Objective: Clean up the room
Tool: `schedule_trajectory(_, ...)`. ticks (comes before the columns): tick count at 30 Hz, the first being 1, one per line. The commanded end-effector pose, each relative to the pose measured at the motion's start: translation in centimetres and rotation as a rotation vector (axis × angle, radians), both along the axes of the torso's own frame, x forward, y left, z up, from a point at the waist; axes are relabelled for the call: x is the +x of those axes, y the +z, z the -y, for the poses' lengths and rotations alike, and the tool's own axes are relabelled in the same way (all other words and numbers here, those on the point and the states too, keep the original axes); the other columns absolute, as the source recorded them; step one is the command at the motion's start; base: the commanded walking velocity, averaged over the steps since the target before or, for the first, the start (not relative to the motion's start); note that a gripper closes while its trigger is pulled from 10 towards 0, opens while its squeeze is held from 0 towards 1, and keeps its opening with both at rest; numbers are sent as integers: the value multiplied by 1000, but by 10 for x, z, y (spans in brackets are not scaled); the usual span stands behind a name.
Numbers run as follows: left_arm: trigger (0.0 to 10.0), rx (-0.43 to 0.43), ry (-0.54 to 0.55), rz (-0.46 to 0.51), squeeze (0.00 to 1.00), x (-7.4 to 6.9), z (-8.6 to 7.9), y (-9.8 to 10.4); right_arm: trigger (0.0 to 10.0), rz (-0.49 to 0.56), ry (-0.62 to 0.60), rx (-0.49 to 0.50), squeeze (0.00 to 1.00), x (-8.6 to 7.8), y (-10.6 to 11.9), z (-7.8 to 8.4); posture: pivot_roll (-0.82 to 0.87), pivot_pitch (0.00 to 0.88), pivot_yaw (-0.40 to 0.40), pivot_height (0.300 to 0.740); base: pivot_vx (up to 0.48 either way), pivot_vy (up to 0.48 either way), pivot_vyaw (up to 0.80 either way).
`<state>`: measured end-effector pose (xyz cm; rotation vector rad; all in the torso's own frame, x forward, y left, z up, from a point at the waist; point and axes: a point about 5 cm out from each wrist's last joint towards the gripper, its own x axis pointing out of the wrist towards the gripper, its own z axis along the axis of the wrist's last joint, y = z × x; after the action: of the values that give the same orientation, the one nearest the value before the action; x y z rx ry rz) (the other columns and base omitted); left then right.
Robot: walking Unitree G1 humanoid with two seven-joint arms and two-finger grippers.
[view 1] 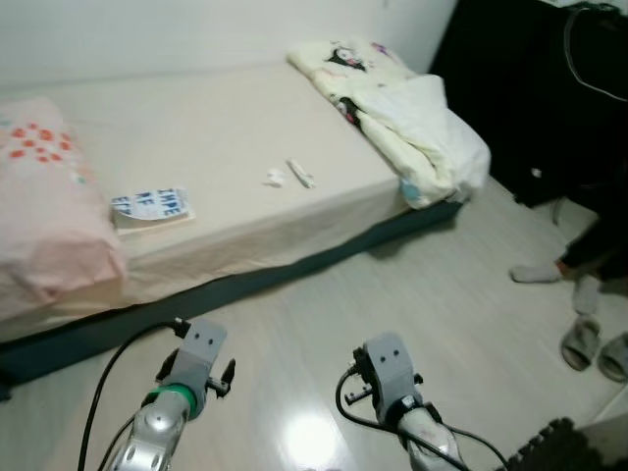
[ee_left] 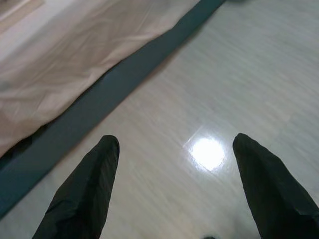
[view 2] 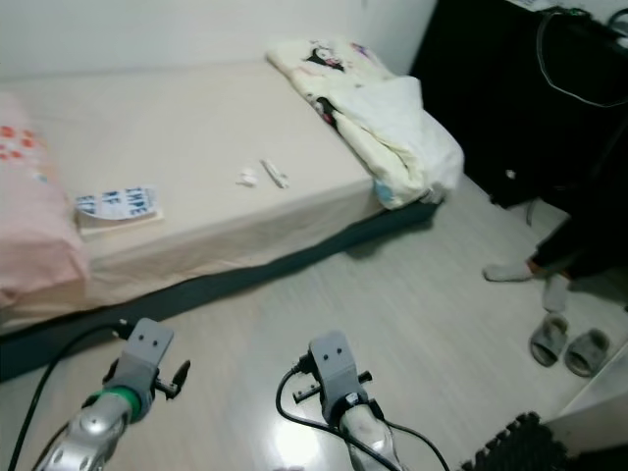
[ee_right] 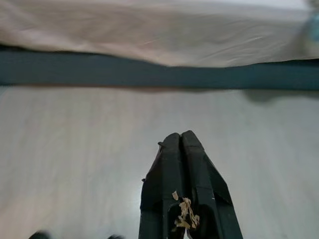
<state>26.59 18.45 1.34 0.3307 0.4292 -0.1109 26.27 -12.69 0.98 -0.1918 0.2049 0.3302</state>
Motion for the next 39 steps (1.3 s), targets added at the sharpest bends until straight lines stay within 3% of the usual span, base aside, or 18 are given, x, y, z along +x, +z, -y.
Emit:
schedule_trajectory(1, 10000, -1, 1, -19, 0, -6, 1, -8, 10000, -29, -23, 4, 0, -5, -8, 4, 50, 32, -43, 740, 0, 0, -800)
schedule_trajectory(14, 10000, -22, -46, 26, 0, -4, 10, -12, 10000, 1, -72, 5, 0, -6, -10, 13, 65, 19, -64, 740, 0, 0, -800)
schedule_trajectory(22, 10000, -6, -135, 75, 0, 15, 11, 5, 10000, 5, -191, 74, 0, 1, -10, 14, 51, 4, 48, 740, 0, 0, -800)
schedule_trajectory(30, 10000, 6, -140, 84, 0, 25, 6, 10, 10000, 11, -206, 85, 0, 0, -10, 10, 42, 0, 62, 740, 0, 0, -800)
schedule_trajectory(39, 10000, -19, -155, 84, 0, 26, 13, 9, 10000, 18, -217, 76, 0, 0, -11, 17, 37, 0, 57, 740, 0, 0, -800)
